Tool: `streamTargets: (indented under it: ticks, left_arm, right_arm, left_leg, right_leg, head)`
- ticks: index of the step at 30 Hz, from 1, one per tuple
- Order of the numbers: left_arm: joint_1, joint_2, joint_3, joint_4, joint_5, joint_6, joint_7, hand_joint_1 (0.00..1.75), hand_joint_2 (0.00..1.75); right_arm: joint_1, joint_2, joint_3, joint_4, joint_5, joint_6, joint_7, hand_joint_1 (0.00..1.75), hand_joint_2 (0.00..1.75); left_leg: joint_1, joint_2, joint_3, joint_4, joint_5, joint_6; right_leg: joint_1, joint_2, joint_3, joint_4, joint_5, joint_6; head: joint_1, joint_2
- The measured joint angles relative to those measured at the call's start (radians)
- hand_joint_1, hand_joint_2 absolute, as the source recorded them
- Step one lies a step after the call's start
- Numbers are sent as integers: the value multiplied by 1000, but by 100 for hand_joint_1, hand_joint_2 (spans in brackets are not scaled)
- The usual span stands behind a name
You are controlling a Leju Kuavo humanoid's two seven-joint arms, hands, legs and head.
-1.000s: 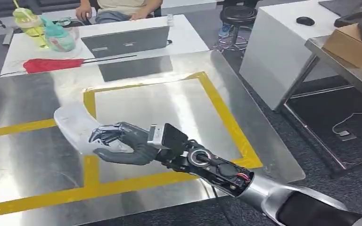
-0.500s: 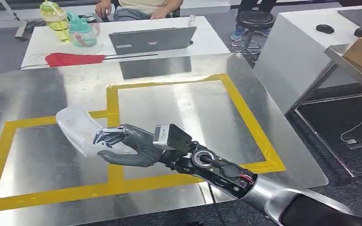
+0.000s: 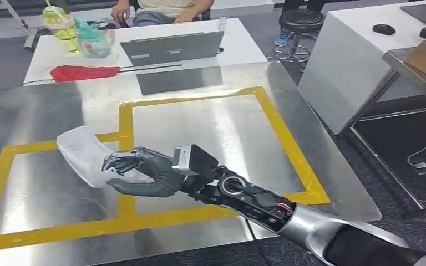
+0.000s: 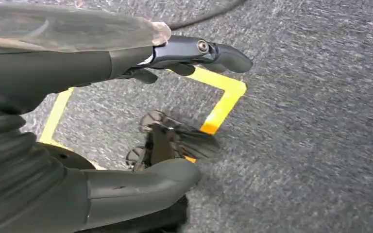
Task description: Take the parts from the cabinet and place them on the table.
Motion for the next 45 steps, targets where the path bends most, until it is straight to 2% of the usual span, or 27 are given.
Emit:
streamTargets:
  ticks: [1,2,4,5,6,9,11,14,15,16,17,20,21,24,26,27,29,30,31,32,33,35,36,37,41,42,45]
  left_arm:
    - [0,0,0,0,0,0,0,0,175]
    - [2,2,0,0,0,0,0,0,175]
    - [1,5,0,0,-1,0,0,0,175]
    - [-1,4,0,0,-2,0,0,0,175]
    - [-4,4,0,0,-3,-2,0,0,175]
    - [-3,3,0,0,-5,-2,0,0,175]
    - [-3,2,0,0,-5,-2,0,0,175]
    - [-5,4,0,0,-6,-2,0,0,175]
    - [-4,4,0,0,-6,-2,0,0,175]
    - [-3,4,0,0,-6,-2,0,0,175]
    - [-3,3,0,0,-6,-2,0,0,175]
    - [-4,1,0,0,-6,-2,0,0,175]
    - [-6,0,0,0,-6,-2,0,0,175]
    - [-3,0,0,0,-5,-2,0,0,175]
    - [-2,2,0,0,-5,-2,0,0,175]
    - [-3,2,0,0,-5,-2,0,0,175]
    - [-5,1,0,0,-5,-2,0,0,175]
    - [-4,1,0,0,-5,-2,1,0,175]
    - [-4,1,0,0,-5,-2,1,0,175]
    - [-3,1,0,0,-5,-2,2,0,175]
    - [-2,3,0,0,-5,-2,2,0,175]
    - [-3,5,0,0,-5,-2,2,0,175]
    - [-6,3,0,0,-6,-2,2,0,175]
    - [-8,3,0,0,-6,-2,2,0,175]
    - [-6,2,0,0,-6,-2,4,0,175]
    - [-7,1,0,0,-6,-2,4,0,175]
    - [-7,3,0,0,-6,-2,4,0,175]
  right_arm:
    - [0,0,2,2,-3,2,0,175,175]
    - [0,0,2,2,-4,5,0,175,175]
    - [-1,0,5,2,-9,11,1,175,175]
    - [-2,0,5,2,-12,14,1,175,175]
    - [-2,0,5,2,-14,15,2,175,175]
    - [-2,0,7,2,-17,18,4,175,175]
    - [-3,0,8,2,-20,19,5,175,175]
    - [-1,0,8,3,-23,21,5,175,175]
    - [0,0,8,3,-23,21,5,175,175]
    - [0,0,9,5,-23,21,6,175,175]
    - [0,0,10,5,-23,21,6,175,175]
    - [-3,0,10,5,-27,29,6,175,175]
    - [-5,0,10,6,-31,32,6,175,175]
    - [-5,0,13,6,-36,40,8,175,175]
    - [-6,4,13,6,-38,43,8,175,175]
    - [-8,5,13,6,-40,45,8,175,175]
    - [-7,6,14,8,-42,52,9,175,175]
    - [-7,6,15,11,-45,53,9,175,175]
    - [-6,6,16,13,-49,57,10,175,175]
    - [-6,6,16,15,-53,61,10,175,175]
    - [-6,6,16,16,-58,65,10,175,175]
    - [-7,8,16,18,-64,74,10,175,175]
    - [-8,9,16,18,-68,75,10,175,175]
    - [-9,9,16,18,-69,76,11,175,175]
    - [-10,10,17,20,-75,84,11,175,175]
    - [-11,10,17,20,-76,84,11,175,175]
    - [-12,10,18,23,-80,89,12,175,175]
  left_leg:
    - [3,1,-3,0,15,-3]
    - [6,3,22,-53,51,-5]
    - [11,12,123,-252,145,-7]
    - [11,25,155,-324,152,-6]
    - [4,17,157,-327,153,3]
    - [1,9,152,-322,149,27]
    - [5,8,157,-330,154,43]
    - [1,5,157,-330,152,54]
    - [-2,3,157,-330,151,55]
    - [-4,0,159,-329,151,56]
    - [-5,-4,161,-329,150,56]
    - [-6,-16,167,-330,147,54]
    - [-13,-18,163,-325,146,50]
    - [-8,-20,159,-331,152,37]
    - [-7,-14,157,-316,140,25]
    - [-8,-9,133,-261,103,22]
    - [-3,-4,51,-94,26,14]
    - [-2,-2,16,-26,3,9]
    - [0,0,-2,4,3,7]
    - [2,2,9,-23,29,6]
    - [4,3,45,-97,73,5]
    - [9,17,144,-294,159,4]
    - [3,22,155,-322,146,5]
    - [2,12,152,-327,153,16]
    - [3,6,152,-327,154,41]
    - [3,5,153,-328,154,47]
    - [-2,2,152,-327,153,56]
  right_leg:
    - [0,-1,1,0,0,0]
    - [-1,-2,2,1,-1,2]
    - [-5,-3,6,5,-7,10]
    - [-1,-4,5,9,-11,18]
    - [3,-4,3,13,-14,23]
    - [1,-7,6,10,-15,39]
    - [-3,-3,-4,40,-43,49]
    - [-3,1,-112,282,-164,55]
    - [-2,2,-144,348,-183,55]
    - [-2,2,-153,361,-174,53]
    - [-2,2,-136,320,-140,49]
    - [4,17,-18,60,-4,27]
    - [8,22,-6,28,-14,24]
    - [12,21,-9,22,-14,22]
    - [-1,15,3,2,-2,10]
    - [-1,13,4,0,-1,5]
    - [0,6,3,0,-2,3]
    - [0,3,2,1,-2,3]
    - [0,1,2,1,-2,3]
    - [0,0,3,1,-3,4]
    - [-1,0,4,2,-4,5]
    - [-2,-2,7,7,-9,14]
    - [6,-2,4,10,-13,21]
    - [7,-3,3,12,-15,24]
    - [0,-4,2,21,-28,45]
    - [1,-2,-12,60,-57,47]
    - [1,2,-128,315,-174,52]
  head:
    - [-1,0]
    - [-2,0]
    - [-3,0]
    - [-5,0]
    - [-10,0]
    - [3,0]
    - [5,0]
    - [24,0]
    - [27,0]
    - [28,0]
    - [29,0]
    - [36,0]
    - [32,0]
    - [28,0]
    - [25,0]
    - [16,0]
    - [0,0]
    - [-1,0]
    - [-2,0]
    - [-2,0]
    - [-4,0]
    - [-5,0]
    - [-8,0]
    - [-3,0]
    - [4,0]
    - [8,0]
    - [26,0]
